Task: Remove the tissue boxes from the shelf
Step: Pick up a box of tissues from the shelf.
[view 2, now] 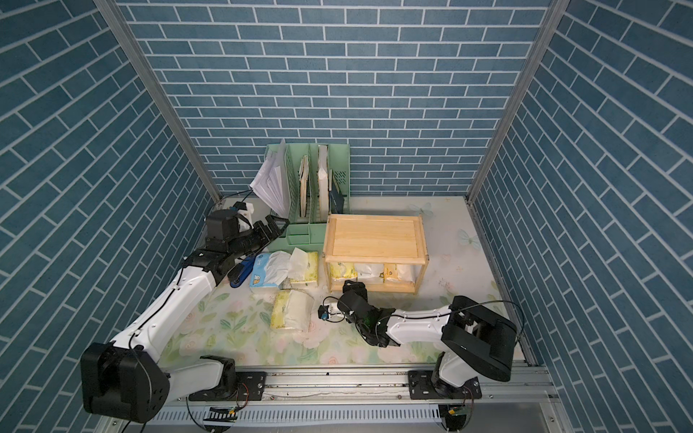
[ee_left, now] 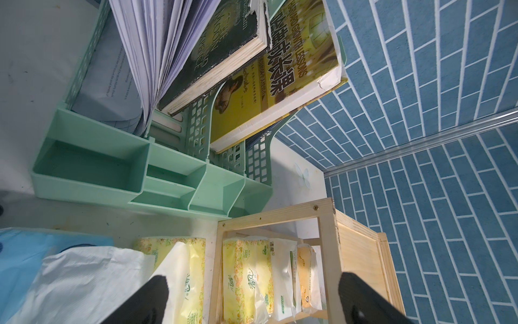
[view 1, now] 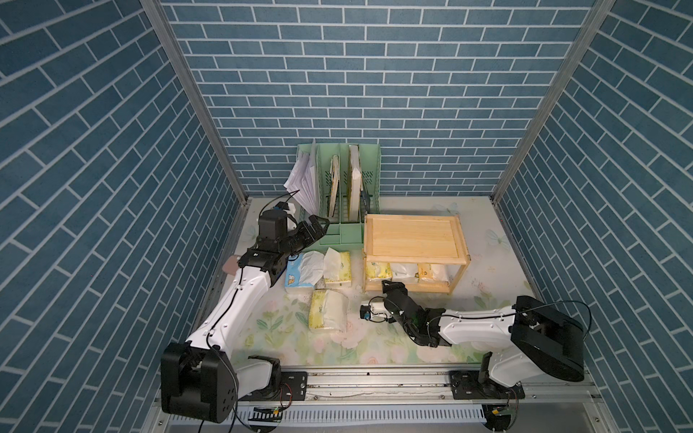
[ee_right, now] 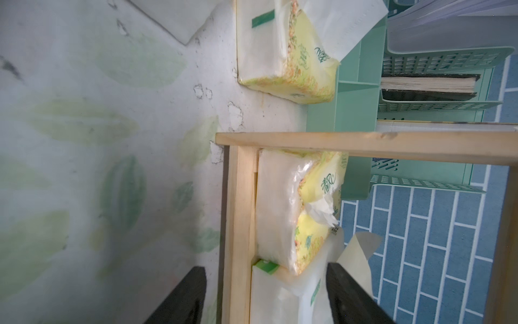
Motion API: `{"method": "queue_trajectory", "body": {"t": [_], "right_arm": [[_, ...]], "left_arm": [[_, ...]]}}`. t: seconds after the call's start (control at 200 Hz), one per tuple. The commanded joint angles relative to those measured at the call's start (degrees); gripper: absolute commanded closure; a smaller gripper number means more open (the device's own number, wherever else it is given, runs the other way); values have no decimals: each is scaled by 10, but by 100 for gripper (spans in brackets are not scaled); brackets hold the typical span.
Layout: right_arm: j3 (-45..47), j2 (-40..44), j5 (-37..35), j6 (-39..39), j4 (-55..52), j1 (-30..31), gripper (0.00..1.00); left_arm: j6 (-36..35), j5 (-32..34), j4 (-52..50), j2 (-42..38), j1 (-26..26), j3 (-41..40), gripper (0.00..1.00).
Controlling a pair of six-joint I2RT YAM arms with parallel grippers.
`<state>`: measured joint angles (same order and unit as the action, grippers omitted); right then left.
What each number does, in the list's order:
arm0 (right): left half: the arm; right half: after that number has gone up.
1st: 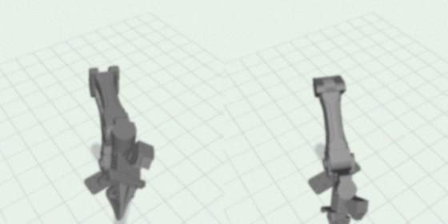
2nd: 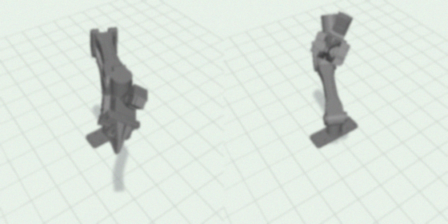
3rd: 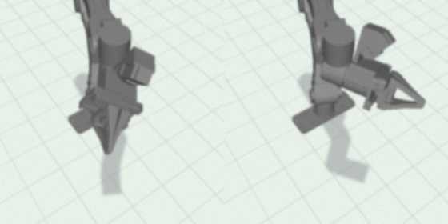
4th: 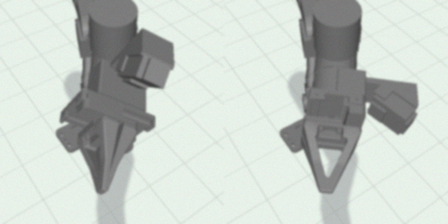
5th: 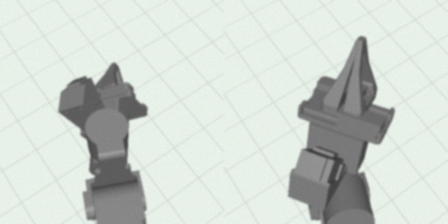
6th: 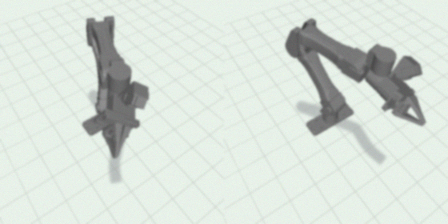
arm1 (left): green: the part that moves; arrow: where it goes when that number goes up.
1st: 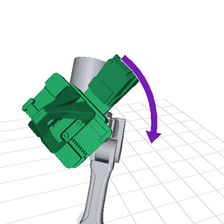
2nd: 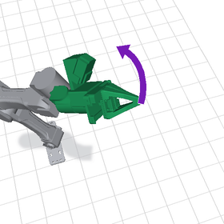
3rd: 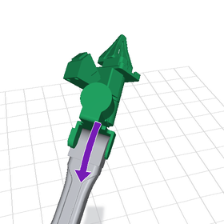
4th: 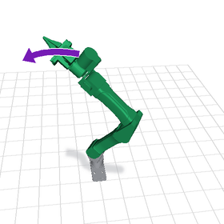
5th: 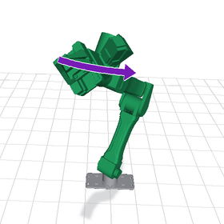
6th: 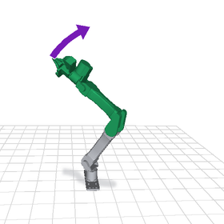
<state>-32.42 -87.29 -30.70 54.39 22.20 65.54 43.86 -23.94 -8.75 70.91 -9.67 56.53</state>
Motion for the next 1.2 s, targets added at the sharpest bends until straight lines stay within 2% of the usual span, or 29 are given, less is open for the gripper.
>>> {"method": "queue_trajectory", "body": {"t": [0.0,0.35,0.505,1.195], "right_arm": [[-19,-22,-5,15,56,-15,29],[-43,-72,-5,72,99,-38,30],[-62,-97,-3,80,101,-51,34],[-83,-124,27,57,49,-61,54]], "left_arm": [[-17,10,-11,-10,4,-5,0],[-25,19,-19,-7,5,-7,0],[-26,21,-20,-10,5,-10,0],[-35,31,-26,-17,5,-24,0]]}}
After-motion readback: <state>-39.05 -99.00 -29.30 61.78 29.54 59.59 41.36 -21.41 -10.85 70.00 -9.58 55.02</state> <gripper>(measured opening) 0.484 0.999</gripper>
